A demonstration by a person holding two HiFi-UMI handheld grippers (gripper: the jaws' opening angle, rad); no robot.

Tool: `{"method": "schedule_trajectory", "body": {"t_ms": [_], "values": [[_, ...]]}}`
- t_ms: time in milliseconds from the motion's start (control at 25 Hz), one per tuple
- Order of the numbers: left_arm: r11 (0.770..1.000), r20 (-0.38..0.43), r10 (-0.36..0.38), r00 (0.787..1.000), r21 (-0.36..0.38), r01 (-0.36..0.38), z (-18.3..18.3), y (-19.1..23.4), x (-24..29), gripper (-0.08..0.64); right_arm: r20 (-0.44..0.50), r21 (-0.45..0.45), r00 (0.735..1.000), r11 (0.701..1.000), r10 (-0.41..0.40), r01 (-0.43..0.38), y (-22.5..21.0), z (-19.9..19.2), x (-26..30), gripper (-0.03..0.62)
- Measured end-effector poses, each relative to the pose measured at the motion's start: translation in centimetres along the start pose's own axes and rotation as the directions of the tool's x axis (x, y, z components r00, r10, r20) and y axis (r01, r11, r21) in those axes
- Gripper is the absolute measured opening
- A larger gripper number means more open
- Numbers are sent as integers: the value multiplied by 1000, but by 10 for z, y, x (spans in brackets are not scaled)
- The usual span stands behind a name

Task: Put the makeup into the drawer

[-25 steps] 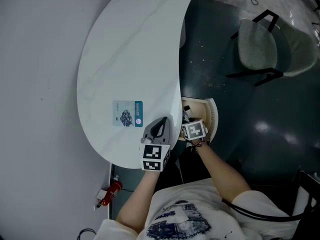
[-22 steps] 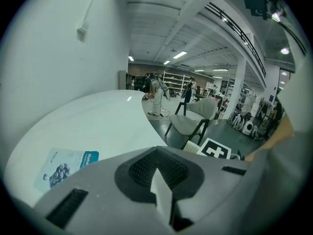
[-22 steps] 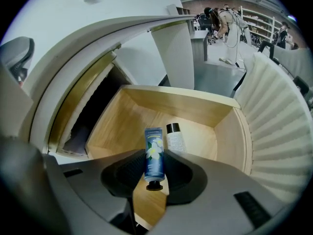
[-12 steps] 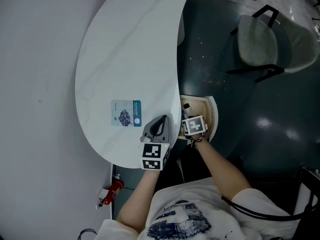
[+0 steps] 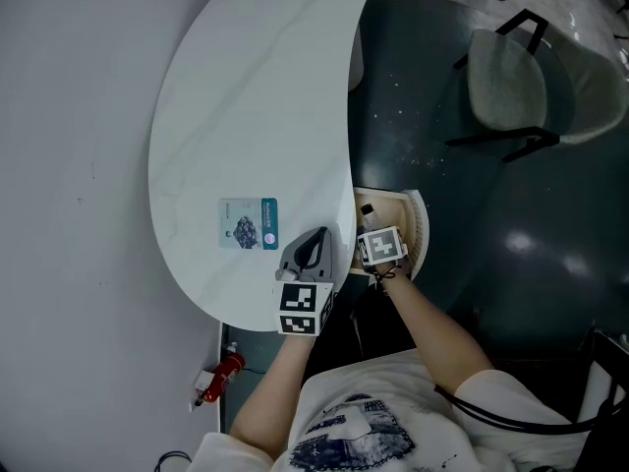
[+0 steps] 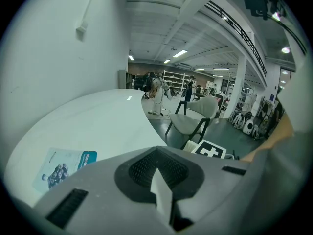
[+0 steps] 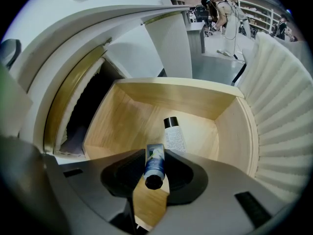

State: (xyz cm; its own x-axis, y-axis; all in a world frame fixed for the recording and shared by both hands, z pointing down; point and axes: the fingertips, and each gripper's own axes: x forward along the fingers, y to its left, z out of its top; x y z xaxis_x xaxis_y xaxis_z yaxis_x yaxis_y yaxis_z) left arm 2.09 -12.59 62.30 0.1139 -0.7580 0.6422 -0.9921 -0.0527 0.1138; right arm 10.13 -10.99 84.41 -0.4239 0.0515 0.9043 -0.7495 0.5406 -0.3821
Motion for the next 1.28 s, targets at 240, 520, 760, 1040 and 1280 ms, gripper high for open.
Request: {"method": "schedule_trajectory", "body": {"t_ms": [240, 520, 760, 1040, 1280], "values": [[1000, -8, 13, 1000, -5, -14, -4, 2, -4, 34, -14, -1, 1000, 1000, 1, -1, 1, -2, 2, 129], [1000, -4, 19, 1000, -11, -19, -5, 1, -6, 34, 11, 6, 1000, 1000, 21, -21, 3, 2, 1, 129], [1000, -1, 25, 1000, -10, -25, -5, 0, -10, 34, 8, 7, 1000, 1000, 14, -14, 1, 1, -2, 129], [999, 9, 35, 999, -11, -35, -3, 0, -17, 34, 24, 5, 1000, 1000, 11, -11, 1, 4, -10, 129], [1000, 26, 30, 999, 6, -31, 3, -1, -27, 34, 40, 14, 999, 1000, 0, -1, -1, 2, -22, 129]]}}
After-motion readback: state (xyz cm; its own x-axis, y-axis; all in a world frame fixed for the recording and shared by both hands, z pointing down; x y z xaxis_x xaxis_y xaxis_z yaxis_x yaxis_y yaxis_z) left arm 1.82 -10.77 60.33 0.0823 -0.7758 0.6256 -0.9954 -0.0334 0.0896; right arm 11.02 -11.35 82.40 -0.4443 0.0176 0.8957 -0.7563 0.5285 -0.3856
